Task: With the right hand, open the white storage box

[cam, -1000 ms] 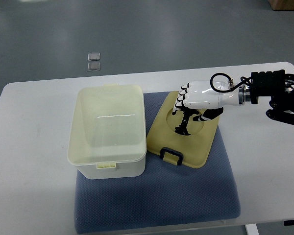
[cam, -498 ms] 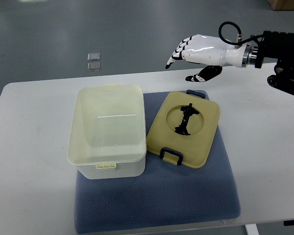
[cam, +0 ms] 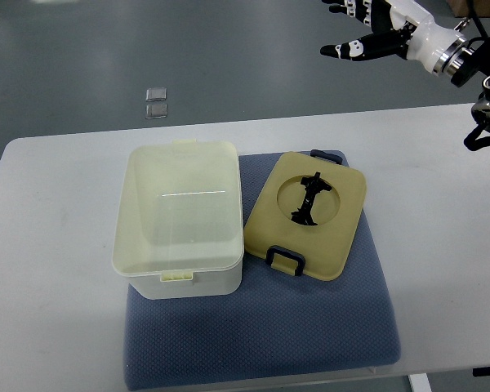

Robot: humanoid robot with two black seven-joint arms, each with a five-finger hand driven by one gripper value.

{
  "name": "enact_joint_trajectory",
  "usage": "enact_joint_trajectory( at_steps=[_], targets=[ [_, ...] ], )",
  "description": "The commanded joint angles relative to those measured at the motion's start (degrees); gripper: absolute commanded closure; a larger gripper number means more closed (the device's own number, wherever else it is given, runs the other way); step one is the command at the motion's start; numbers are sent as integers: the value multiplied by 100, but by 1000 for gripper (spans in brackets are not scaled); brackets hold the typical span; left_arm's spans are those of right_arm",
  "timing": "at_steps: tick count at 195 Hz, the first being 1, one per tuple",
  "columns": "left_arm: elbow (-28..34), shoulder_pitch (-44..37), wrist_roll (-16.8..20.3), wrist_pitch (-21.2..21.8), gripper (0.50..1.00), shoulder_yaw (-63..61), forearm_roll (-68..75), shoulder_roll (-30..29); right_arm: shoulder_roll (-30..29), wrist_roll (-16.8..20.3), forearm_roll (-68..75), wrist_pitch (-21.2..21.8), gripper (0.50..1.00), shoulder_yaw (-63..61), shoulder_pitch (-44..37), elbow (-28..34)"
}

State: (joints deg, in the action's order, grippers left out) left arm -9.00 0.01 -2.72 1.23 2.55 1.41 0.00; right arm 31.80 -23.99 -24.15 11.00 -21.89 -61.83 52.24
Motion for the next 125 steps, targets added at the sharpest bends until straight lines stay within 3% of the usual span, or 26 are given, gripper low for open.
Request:
enact_joint_trajectory(
  at_steps=[1,34,125],
  targets=[
    [3,-1,0,0,500,0,0,0,-7,412,1061,-1,572,-8,189,-3],
    [3,-1,0,0,500,0,0,0,-69,781,2467,-72,570,45,505,-118],
    [-6,-1,0,0,500,0,0,0,-517,694,2916,-195,570,62,936,-469]
  ],
)
